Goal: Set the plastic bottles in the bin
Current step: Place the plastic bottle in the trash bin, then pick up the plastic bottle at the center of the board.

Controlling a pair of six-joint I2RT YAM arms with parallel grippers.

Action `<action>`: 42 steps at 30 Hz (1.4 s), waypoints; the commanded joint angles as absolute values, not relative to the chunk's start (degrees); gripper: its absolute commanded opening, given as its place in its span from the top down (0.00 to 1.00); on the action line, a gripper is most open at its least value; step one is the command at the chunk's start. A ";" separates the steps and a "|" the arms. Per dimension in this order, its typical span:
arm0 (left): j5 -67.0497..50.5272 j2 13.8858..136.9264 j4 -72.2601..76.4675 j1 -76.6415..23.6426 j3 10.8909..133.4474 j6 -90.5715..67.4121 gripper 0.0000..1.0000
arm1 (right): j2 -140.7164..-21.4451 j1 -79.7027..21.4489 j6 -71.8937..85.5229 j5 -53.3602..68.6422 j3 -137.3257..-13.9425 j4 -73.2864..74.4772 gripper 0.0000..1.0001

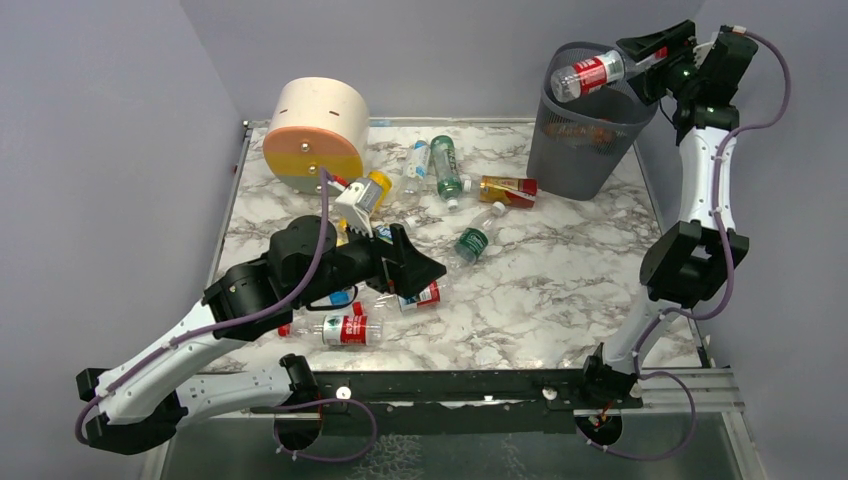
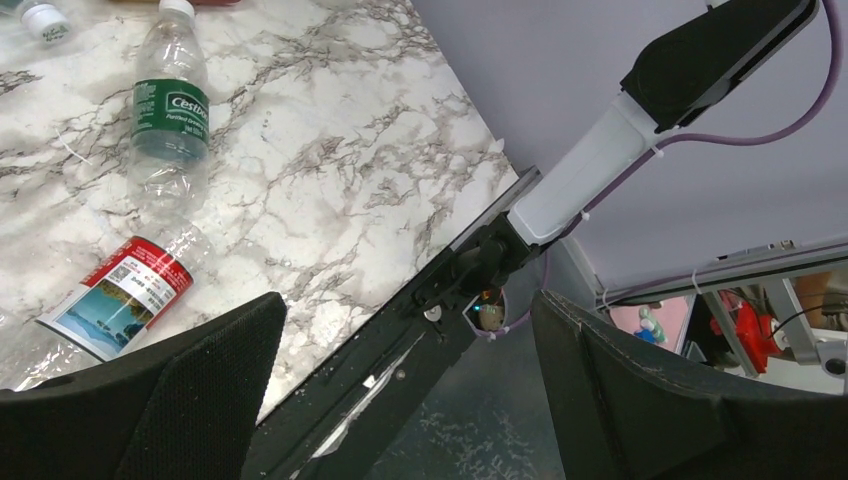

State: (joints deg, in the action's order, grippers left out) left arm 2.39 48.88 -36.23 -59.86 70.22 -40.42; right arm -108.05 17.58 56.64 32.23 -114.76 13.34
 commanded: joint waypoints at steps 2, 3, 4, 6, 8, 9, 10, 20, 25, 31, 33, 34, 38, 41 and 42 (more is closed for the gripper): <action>1.32 49.25 -36.39 -60.11 69.70 -39.64 0.01 | -107.70 17.75 52.80 29.17 -116.18 15.92 0.06; 1.22 49.41 -36.40 -60.12 69.66 -39.64 0.01 | -107.49 17.75 52.48 29.10 -116.39 16.62 0.06; 1.22 49.54 -36.42 -60.12 69.70 -39.64 0.01 | -107.30 17.75 52.02 28.95 -116.71 17.38 0.06; 1.20 49.83 -36.35 -60.12 69.76 -39.79 0.01 | -106.69 17.75 51.45 28.85 -116.77 18.35 0.05; 1.06 50.01 -36.30 -60.11 69.76 -39.94 0.01 | -106.18 17.71 51.20 29.33 -117.08 19.02 0.04; 1.06 50.01 -36.32 -60.12 69.60 -40.03 0.01 | -106.02 17.75 51.00 29.59 -117.40 19.58 0.04; 0.99 49.97 -36.30 -60.12 69.50 -40.12 0.01 | -105.58 17.75 50.89 29.70 -117.62 20.06 0.04; 2.84 49.25 -36.63 -60.07 66.20 -40.13 0.01 | -95.52 17.75 51.08 37.45 -108.49 19.13 0.03; 3.56 48.69 -36.44 -60.12 61.70 -41.51 0.01 | -84.85 17.74 47.75 41.29 -93.63 17.94 0.00; 3.70 46.56 -33.66 -60.09 53.96 -43.43 0.01 | -75.72 17.72 41.71 44.73 -83.24 22.46 0.00; 3.55 46.86 -32.67 -60.12 52.53 -43.59 0.01 | -73.18 17.68 40.35 45.21 -80.39 23.64 0.00; 3.54 47.33 -32.22 -60.12 51.92 -43.53 0.01 | -71.98 17.69 39.86 45.11 -78.81 24.31 0.00; 3.98 50.59 -30.30 -60.12 51.40 -42.04 0.01 | -67.02 17.75 39.79 45.70 -70.94 24.41 0.00; 5.75 54.69 -28.42 -60.03 52.50 -38.39 0.01 | -63.10 17.67 39.69 45.47 -64.85 24.27 0.00; 6.31 56.22 -27.26 -60.03 52.93 -36.58 0.01 | -62.00 17.67 39.51 44.91 -62.94 23.96 0.00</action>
